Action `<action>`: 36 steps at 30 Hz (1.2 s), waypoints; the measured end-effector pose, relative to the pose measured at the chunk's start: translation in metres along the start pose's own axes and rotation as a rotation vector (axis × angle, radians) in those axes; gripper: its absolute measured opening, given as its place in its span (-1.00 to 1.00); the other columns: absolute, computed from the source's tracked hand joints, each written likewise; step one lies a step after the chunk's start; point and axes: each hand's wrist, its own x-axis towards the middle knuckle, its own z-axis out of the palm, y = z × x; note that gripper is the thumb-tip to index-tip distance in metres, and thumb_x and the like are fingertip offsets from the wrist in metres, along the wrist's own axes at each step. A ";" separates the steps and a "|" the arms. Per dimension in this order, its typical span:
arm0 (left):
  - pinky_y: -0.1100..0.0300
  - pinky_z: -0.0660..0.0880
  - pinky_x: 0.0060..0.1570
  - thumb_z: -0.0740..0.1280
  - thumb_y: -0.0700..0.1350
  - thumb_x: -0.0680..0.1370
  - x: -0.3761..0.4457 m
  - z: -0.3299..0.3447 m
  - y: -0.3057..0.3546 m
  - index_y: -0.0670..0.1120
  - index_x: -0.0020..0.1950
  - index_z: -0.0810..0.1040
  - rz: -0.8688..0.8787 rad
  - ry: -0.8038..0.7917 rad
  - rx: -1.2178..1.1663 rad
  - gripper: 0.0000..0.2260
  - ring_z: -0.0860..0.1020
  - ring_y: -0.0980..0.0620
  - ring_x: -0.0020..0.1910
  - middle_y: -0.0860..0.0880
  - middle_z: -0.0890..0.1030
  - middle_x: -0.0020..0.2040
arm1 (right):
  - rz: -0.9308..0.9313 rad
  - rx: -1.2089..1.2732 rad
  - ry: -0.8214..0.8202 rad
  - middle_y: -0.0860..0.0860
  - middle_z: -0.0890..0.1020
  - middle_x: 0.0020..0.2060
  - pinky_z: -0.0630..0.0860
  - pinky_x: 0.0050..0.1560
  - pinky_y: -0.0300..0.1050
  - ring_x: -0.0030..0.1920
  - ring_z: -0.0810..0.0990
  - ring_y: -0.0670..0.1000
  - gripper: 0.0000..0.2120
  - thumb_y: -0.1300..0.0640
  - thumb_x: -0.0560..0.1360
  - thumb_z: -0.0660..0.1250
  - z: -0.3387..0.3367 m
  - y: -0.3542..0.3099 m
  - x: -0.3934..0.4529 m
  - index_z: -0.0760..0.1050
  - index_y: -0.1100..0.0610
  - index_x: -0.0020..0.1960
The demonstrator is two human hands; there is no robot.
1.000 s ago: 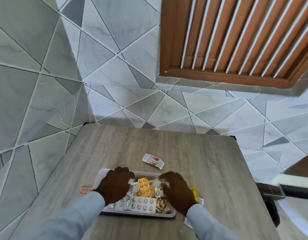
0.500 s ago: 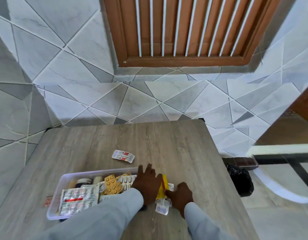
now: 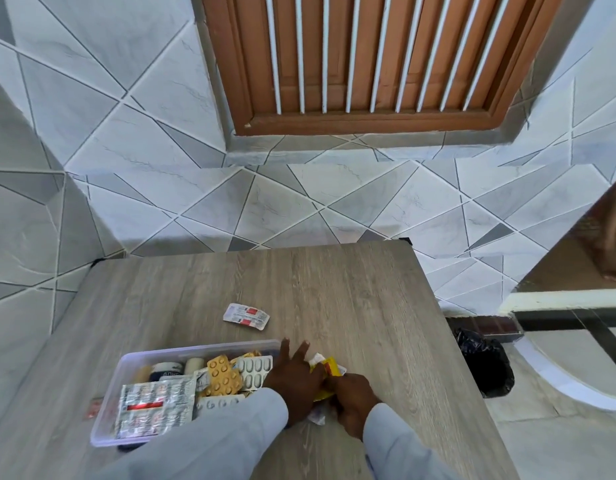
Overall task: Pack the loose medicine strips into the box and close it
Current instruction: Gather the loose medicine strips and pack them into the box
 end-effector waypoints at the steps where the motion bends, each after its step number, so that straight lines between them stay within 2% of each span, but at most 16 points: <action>1: -0.32 -0.29 0.42 0.26 0.06 0.51 0.000 0.000 0.000 -0.09 0.51 0.04 -0.004 0.023 -0.039 -0.33 -0.12 -0.24 0.53 -0.23 0.26 0.48 | 0.018 0.023 -0.007 0.31 0.69 -0.20 0.64 -0.05 0.20 -0.16 0.68 0.28 -0.72 0.32 0.29 0.45 -0.001 -0.001 0.003 0.61 0.34 0.00; 2: -0.31 -0.28 0.42 0.28 0.09 0.49 0.000 0.000 -0.001 -0.07 0.51 0.02 -0.017 0.048 -0.083 -0.31 -0.11 -0.24 0.53 -0.22 0.28 0.47 | 0.021 0.040 -0.014 0.35 0.68 -0.13 0.58 0.03 0.36 -0.08 0.67 0.33 -0.68 0.30 0.27 0.45 -0.003 -0.002 0.009 0.61 0.34 0.01; 4: -0.30 -0.21 0.44 0.30 0.15 0.46 -0.003 -0.008 -0.004 -0.02 0.51 -0.03 -0.035 0.093 -0.167 -0.24 -0.10 -0.23 0.53 -0.18 0.25 0.48 | -0.005 0.050 -0.012 0.38 0.65 -0.06 0.53 0.06 0.43 -0.02 0.65 0.37 -0.77 0.30 0.35 0.39 -0.009 -0.012 0.004 0.60 0.34 -0.01; 6: -0.25 -0.15 0.46 0.28 0.19 0.46 -0.008 -0.016 -0.010 0.03 0.52 -0.06 -0.056 0.157 -0.251 -0.23 -0.11 -0.17 0.54 -0.10 0.17 0.52 | -0.093 0.059 -0.042 0.34 0.65 -0.10 0.61 -0.01 0.26 -0.07 0.64 0.33 -0.87 0.34 0.45 0.30 -0.011 -0.032 -0.015 0.58 0.31 -0.04; 8: -0.17 -0.06 0.48 0.28 0.22 0.45 -0.016 -0.024 -0.019 0.06 0.52 -0.02 -0.101 0.291 -0.383 -0.25 -0.06 -0.09 0.54 -0.02 0.15 0.53 | -0.165 0.092 -0.138 0.30 0.66 -0.16 0.62 -0.11 0.13 -0.16 0.64 0.27 -0.84 0.37 0.47 0.25 -0.011 -0.049 -0.023 0.56 0.31 0.00; 10: -0.09 0.11 0.45 0.32 0.27 0.38 -0.026 -0.029 -0.033 0.12 0.48 0.07 -0.157 0.463 -0.532 -0.24 0.12 -0.03 0.50 0.04 0.25 0.48 | -0.202 0.101 -0.241 0.29 0.67 -0.10 0.58 0.05 0.20 -0.11 0.63 0.26 -0.77 0.38 0.46 0.26 0.001 -0.064 -0.030 0.56 0.29 0.08; 12: 0.02 0.26 0.39 0.40 0.27 0.30 -0.044 -0.031 -0.054 0.16 0.43 0.19 -0.217 0.535 -0.773 -0.24 0.32 0.06 0.38 0.08 0.38 0.39 | -0.191 0.078 -0.305 0.22 0.68 -0.11 0.53 0.11 0.13 -0.12 0.62 0.19 -0.77 0.37 0.43 0.29 0.026 -0.069 -0.037 0.59 0.24 0.05; 14: 0.06 0.38 0.31 0.48 0.15 0.30 -0.064 -0.026 -0.079 0.13 0.35 0.34 -0.254 0.495 -1.037 -0.34 0.45 0.10 0.27 0.06 0.49 0.30 | -0.181 0.035 -0.384 0.14 0.67 -0.20 0.55 -0.06 -0.02 -0.22 0.62 0.08 -0.83 0.34 0.42 0.33 0.056 -0.065 -0.050 0.62 0.17 -0.04; 17: -0.06 0.52 0.15 0.49 -0.01 0.28 -0.103 -0.004 -0.117 0.12 0.14 0.52 -0.380 0.509 -1.217 -0.56 0.57 0.06 0.09 0.02 0.61 0.10 | -0.143 -0.037 -0.476 0.09 0.65 -0.34 0.52 -0.40 -0.21 -0.39 0.61 0.00 -0.88 0.34 0.44 0.34 0.105 -0.041 -0.067 0.61 0.17 -0.10; 19: 0.03 0.59 0.02 0.48 -0.17 0.27 -0.123 0.005 -0.130 0.14 0.02 0.57 -0.462 0.516 -1.300 -0.62 0.57 0.06 -0.04 0.04 0.60 -0.06 | -0.118 -0.115 -0.487 0.09 0.59 -0.36 0.42 -0.45 -0.25 -0.43 0.53 -0.02 -0.86 0.36 0.47 0.31 0.130 -0.023 -0.068 0.56 0.16 -0.08; 21: 0.39 0.54 -0.23 0.47 -0.26 0.33 -0.138 0.016 -0.142 0.14 -0.01 0.59 -0.507 0.472 -1.263 -0.64 0.52 0.16 -0.18 0.08 0.54 -0.16 | -0.146 -0.221 -0.471 0.10 0.50 -0.36 0.36 -0.41 -0.21 -0.44 0.42 -0.02 -0.87 0.37 0.48 0.28 0.151 -0.010 -0.069 0.51 0.17 -0.11; 23: 0.52 0.45 -0.29 0.49 -0.19 0.32 -0.147 0.026 -0.157 0.24 0.01 0.57 -0.552 0.442 -1.164 -0.60 0.52 0.21 -0.21 0.11 0.57 -0.14 | -0.207 -0.322 -0.420 0.09 0.44 -0.44 0.32 -0.42 -0.17 -0.51 0.37 0.00 -0.87 0.34 0.48 0.28 0.163 -0.005 -0.068 0.48 0.18 -0.21; 25: 0.44 0.49 -0.08 0.51 -0.05 0.26 -0.148 0.038 -0.174 0.41 -0.12 0.51 -0.577 0.410 -1.061 -0.61 0.57 0.20 -0.09 0.18 0.61 -0.06 | -0.275 -0.465 -0.323 0.07 0.39 -0.55 0.25 -0.45 -0.16 -0.59 0.34 0.02 -0.80 0.29 0.46 0.29 0.168 -0.005 -0.068 0.41 0.17 -0.32; 28: 0.45 0.45 -0.07 0.48 -0.03 0.32 -0.146 0.051 -0.191 0.33 -0.05 0.52 -0.526 0.313 -0.964 -0.67 0.56 0.14 0.00 0.20 0.55 -0.01 | -0.427 -0.787 -0.152 0.07 0.50 -0.46 0.41 -0.40 -0.09 -0.45 0.53 0.06 -0.79 0.18 0.46 0.27 0.173 -0.009 -0.062 0.41 0.12 -0.35; 31: 0.28 0.40 0.16 0.42 -0.01 0.40 -0.139 0.063 -0.203 0.19 0.19 0.49 -0.394 0.271 -0.836 -0.62 0.49 0.09 0.19 0.13 0.50 0.18 | -0.533 -1.155 0.002 0.08 0.65 -0.07 0.44 -0.08 -0.16 -0.01 0.62 0.07 -0.79 0.00 0.49 0.28 0.178 -0.011 -0.059 0.56 0.12 -0.03; 36: 0.15 0.30 0.30 0.41 -0.02 0.43 -0.130 0.080 -0.228 0.10 0.23 0.50 -0.252 0.279 -0.881 -0.62 0.40 0.05 0.28 0.07 0.49 0.21 | -0.567 -1.218 0.024 -0.01 0.63 0.06 0.50 0.14 -0.09 0.12 0.58 0.04 -0.66 -0.08 0.38 0.36 0.198 -0.004 -0.063 0.46 -0.05 0.12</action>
